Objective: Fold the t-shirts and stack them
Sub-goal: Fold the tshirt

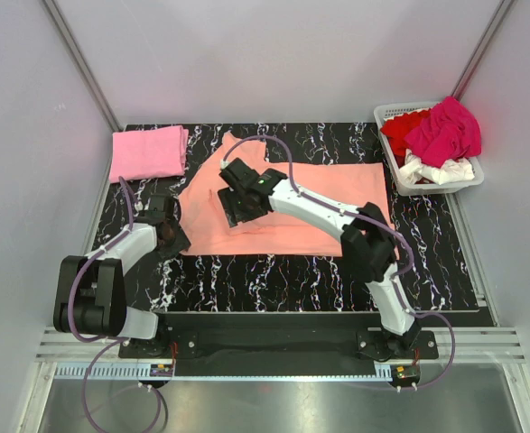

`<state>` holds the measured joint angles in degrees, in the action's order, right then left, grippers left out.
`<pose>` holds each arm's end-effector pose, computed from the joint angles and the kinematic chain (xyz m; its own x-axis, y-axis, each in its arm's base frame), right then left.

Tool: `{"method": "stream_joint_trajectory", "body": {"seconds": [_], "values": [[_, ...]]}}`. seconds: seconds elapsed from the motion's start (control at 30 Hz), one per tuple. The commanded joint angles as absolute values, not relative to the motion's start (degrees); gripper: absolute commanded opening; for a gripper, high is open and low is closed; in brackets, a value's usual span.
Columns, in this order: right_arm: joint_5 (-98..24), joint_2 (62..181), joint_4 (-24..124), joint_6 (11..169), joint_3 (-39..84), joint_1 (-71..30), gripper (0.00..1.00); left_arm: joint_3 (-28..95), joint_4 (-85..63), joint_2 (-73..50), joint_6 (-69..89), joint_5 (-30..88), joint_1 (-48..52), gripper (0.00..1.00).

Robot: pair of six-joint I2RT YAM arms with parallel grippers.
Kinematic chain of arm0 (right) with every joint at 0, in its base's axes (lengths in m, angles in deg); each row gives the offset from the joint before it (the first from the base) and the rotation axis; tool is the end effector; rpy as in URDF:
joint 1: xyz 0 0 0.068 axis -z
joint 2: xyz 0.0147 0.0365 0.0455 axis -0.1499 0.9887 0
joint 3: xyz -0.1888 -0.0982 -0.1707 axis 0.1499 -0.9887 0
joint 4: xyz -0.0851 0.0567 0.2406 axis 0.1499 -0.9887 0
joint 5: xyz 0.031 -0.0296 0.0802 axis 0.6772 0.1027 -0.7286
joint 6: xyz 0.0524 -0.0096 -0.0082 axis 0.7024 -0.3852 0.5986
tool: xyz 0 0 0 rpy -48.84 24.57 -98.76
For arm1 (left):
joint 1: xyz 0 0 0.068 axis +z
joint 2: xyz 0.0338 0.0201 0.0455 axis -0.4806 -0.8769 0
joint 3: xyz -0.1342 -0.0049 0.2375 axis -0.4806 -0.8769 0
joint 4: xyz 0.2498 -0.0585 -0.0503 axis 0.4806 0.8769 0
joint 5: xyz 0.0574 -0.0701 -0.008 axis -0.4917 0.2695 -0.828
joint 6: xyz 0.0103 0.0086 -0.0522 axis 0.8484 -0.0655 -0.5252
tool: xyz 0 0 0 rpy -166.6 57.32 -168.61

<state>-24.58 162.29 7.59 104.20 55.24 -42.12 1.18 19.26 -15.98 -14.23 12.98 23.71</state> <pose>0.3015 0.3644 0.2481 -0.7570 -0.3640 -0.5426 -0.5075 0.8506 0.1374 0.2408 -0.0165 0.1603 -0.7702 -0.5178 -0.3722 -0.5131 0.8498 -0.1204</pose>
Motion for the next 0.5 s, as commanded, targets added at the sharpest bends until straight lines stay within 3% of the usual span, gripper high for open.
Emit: {"method": "stream_joint_trajectory", "body": {"seconds": [0.0, 0.23, 0.47], "values": [[-21.8, 166.5, 2.0, 100.5, 63.1, -43.6, 0.65, -0.1, 17.1, -15.4, -14.1, 14.0, 24.2, 0.51], [-20.5, 177.5, -2.8, 98.5, 75.2, -45.5, 0.61, -1.3, 16.3, -15.9, -14.4, 14.4, 24.5, 0.49], [-20.2, 181.4, -3.7, 98.2, 77.7, -46.4, 0.56, -1.5, 15.5, -16.1, -14.2, 15.2, 25.0, 0.46]]}}
